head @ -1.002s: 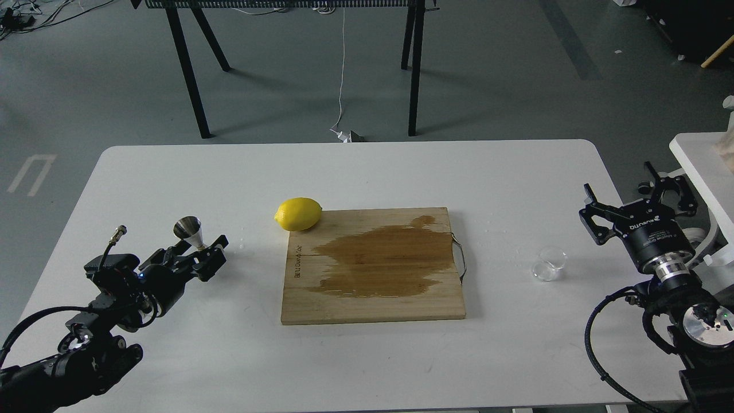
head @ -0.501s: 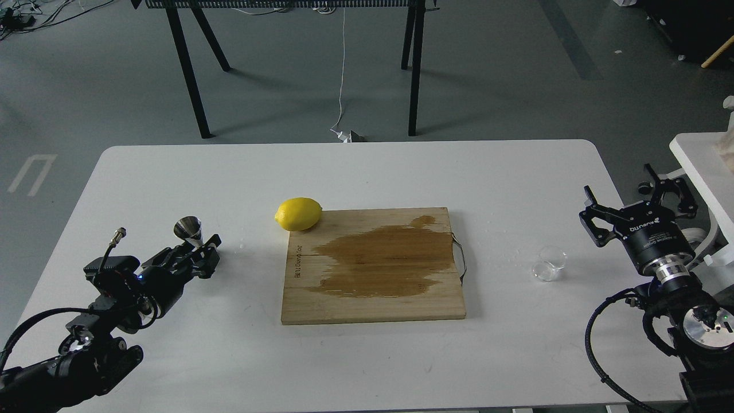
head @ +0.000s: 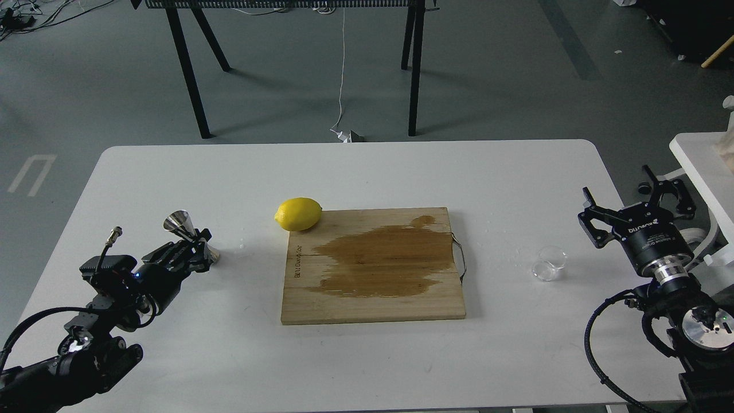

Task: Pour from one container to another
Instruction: 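Close the left gripper around the metal jigger, then lift the jigger with the left gripper and carry it onto the cutting board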

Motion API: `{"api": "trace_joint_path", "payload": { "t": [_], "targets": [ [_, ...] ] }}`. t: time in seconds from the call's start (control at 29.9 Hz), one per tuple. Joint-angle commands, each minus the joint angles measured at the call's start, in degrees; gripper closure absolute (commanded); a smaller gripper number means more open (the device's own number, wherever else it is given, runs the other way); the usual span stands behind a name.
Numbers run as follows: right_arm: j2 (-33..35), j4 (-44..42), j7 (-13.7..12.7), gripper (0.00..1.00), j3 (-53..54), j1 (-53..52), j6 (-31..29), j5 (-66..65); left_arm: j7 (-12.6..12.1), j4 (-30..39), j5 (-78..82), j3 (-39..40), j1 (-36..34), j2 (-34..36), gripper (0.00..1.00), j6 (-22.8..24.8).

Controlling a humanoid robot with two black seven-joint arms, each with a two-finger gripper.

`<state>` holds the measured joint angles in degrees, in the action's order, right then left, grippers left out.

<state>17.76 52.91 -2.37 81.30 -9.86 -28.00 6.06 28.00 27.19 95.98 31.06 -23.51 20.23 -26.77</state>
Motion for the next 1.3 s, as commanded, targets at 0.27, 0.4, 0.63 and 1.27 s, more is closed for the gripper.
{"api": "trace_joint_path", "payload": {
  "t": [0.27, 0.4, 0.63, 1.27],
  "targets": [
    [0.1, 0.0, 0.1, 0.01, 0.5, -0.2, 0.0, 0.0, 0.0, 2.2, 0.3, 0.0, -17.5, -0.5, 0.96, -0.8],
    [0.4, -0.3, 0.1, 0.01, 1.5, -0.6, 0.0, 0.0, 0.0, 3.2, 1.2, -3.3, -23.6, -5.4, 0.96, -0.9],
    [0.8, -0.6, 0.1, 0.01, 1.6, -0.5, 0.0, -0.1, 0.0, 10.9, 2.3, -16.0, -26.8, -10.1, 0.95, -1.2],
    [2.1, -0.7, 0.1, 0.01, 1.5, 0.0, 0.0, -0.1, 0.0, 5.7, 5.6, -20.3, -18.2, -20.2, 0.95, -1.2]
  ]
}}
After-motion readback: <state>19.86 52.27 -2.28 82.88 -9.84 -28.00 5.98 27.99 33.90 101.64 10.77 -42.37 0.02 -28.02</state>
